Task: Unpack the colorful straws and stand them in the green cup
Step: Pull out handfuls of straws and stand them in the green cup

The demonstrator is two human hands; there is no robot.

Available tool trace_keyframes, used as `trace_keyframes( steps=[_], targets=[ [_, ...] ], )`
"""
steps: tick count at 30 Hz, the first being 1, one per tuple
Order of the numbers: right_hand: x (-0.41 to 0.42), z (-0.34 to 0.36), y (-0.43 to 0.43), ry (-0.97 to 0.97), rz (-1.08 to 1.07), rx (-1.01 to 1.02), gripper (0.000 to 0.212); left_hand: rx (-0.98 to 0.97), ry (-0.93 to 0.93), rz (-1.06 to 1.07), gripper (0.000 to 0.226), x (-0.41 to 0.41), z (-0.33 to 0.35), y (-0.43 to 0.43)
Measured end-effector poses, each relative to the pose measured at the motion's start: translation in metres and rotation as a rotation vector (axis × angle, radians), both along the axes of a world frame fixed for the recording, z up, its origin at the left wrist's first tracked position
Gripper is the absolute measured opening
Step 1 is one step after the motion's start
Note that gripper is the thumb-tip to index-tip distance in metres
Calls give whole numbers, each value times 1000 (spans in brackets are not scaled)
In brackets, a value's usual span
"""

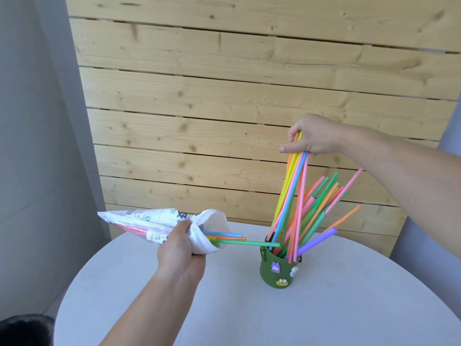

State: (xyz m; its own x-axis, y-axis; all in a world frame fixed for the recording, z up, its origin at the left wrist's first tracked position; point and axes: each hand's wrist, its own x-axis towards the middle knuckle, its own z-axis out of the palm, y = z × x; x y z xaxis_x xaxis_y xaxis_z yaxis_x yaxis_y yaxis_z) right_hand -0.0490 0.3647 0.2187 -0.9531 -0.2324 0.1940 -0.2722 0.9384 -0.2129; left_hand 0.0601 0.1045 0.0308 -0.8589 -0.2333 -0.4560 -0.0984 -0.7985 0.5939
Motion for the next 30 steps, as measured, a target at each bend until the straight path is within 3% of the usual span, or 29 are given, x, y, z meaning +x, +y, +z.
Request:
trace_keyframes(
  steps=[10, 15, 30],
  targets=[
    [-10, 6, -14, -38, 41, 61, 39, 21, 20, -1, 29, 2, 3, 2],
    [-16, 6, -13, -34, 43, 60, 39, 24, 15, -22, 4, 3, 1, 2],
    [-31, 4, -20, -46, 60, 102, 40, 35, 5, -20, 6, 1, 0, 4]
  ],
)
